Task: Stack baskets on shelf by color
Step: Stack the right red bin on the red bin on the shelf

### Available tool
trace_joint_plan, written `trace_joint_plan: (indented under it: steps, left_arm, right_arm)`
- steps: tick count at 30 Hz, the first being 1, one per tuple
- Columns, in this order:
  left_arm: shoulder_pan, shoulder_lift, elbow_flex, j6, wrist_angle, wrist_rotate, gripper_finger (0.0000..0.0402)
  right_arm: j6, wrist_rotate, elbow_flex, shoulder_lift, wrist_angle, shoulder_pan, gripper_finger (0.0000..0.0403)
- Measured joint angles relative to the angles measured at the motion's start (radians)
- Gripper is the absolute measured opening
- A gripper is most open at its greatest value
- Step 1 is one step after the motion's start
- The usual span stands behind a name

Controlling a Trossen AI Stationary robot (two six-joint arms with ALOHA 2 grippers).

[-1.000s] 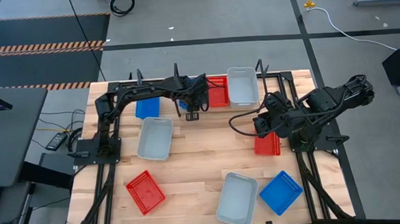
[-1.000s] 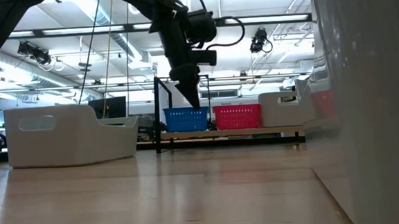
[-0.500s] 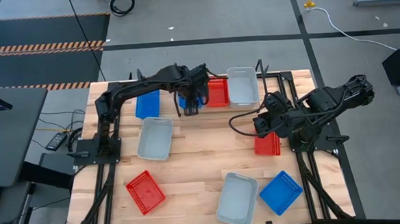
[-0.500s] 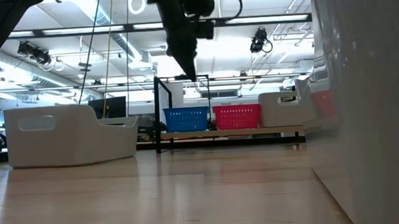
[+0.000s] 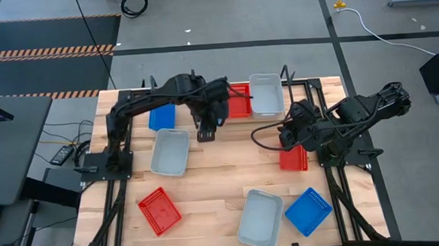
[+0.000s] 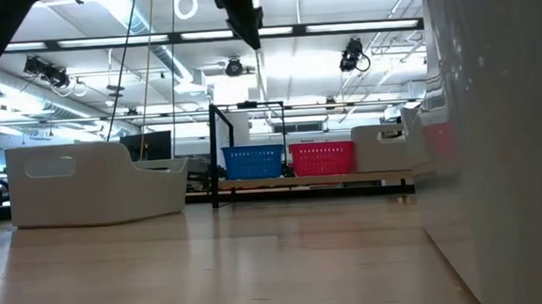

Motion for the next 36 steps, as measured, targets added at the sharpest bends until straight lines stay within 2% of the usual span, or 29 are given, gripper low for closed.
trace_joint_plan:
  steps: [5,7,12,18,24,27,32,36]
  left_arm:
    - [-0.047,0.0,0.0,-0.029,-0.096,0.0,0.0148]
    - [-0.062,-0.002,-0.011,-0.03,-0.086,0.0,0.0145]
    - [-0.084,-0.086,-0.103,-0.076,-0.091,0.001,0.0142]
    - [-0.104,-0.253,-0.32,-0.171,-0.074,-0.029,0.0142]
    - [-0.162,-0.432,-0.601,-0.326,0.064,-0.04,0.0142]
    - [-0.204,-0.5,-0.713,-0.37,0.097,-0.081,0.0142]
    - [-0.244,-0.567,-0.835,-0.394,0.098,-0.108,0.0142]
    - [-0.282,-0.618,-0.9,-0.343,0.113,-0.039,0.014]
  right_arm:
    - [-0.047,0.0,0.0,0.0,-0.007,0.0,0.0129]
    - [-0.05,-0.001,0.0,0.0,-0.019,0.0,0.0129]
    - [-0.05,-0.015,0.0,-0.001,-0.041,0.004,0.0129]
    - [-0.092,-0.058,0.0,-0.004,-0.042,0.024,0.0129]
    - [-0.19,-0.081,0.0,-0.004,0.006,0.036,0.0129]
    - [-0.219,-0.116,0.0,-0.004,0.065,0.036,0.0129]
    - [-0.221,-0.127,0.0,0.017,0.163,0.017,0.0129]
    - [-0.209,-0.189,0.0,0.06,0.208,-0.028,0.0129]
